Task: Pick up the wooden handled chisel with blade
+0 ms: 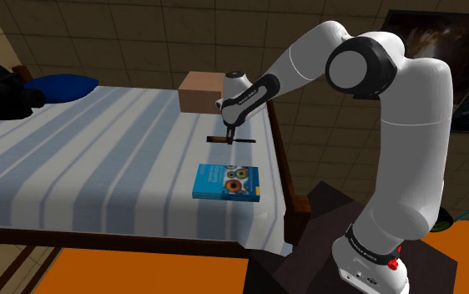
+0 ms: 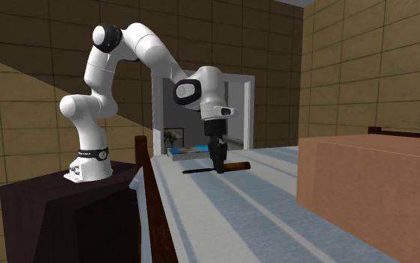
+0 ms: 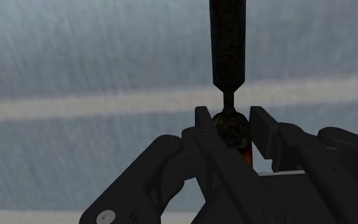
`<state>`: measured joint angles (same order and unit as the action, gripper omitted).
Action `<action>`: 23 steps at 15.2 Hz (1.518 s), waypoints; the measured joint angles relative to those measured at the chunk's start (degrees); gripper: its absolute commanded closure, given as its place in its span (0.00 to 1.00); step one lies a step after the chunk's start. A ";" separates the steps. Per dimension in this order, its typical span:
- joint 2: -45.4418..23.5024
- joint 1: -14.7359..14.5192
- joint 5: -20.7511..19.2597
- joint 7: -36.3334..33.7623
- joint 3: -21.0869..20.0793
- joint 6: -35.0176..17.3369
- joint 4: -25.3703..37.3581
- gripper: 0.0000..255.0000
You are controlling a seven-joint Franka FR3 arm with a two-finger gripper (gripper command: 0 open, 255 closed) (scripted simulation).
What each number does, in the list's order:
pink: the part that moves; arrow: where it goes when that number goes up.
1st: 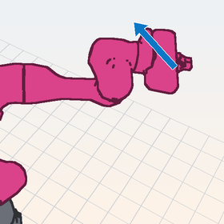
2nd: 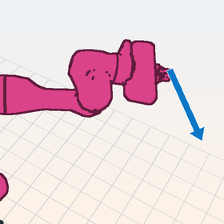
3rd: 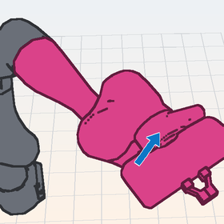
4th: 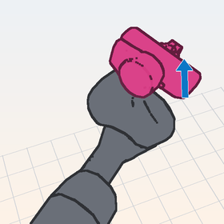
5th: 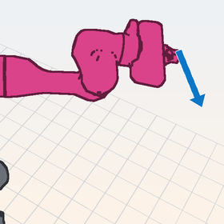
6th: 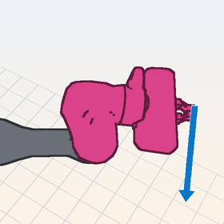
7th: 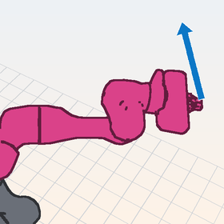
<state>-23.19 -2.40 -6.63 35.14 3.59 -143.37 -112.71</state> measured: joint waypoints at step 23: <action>6.68 -0.08 0.45 0.95 -0.16 9.05 2.40 1.00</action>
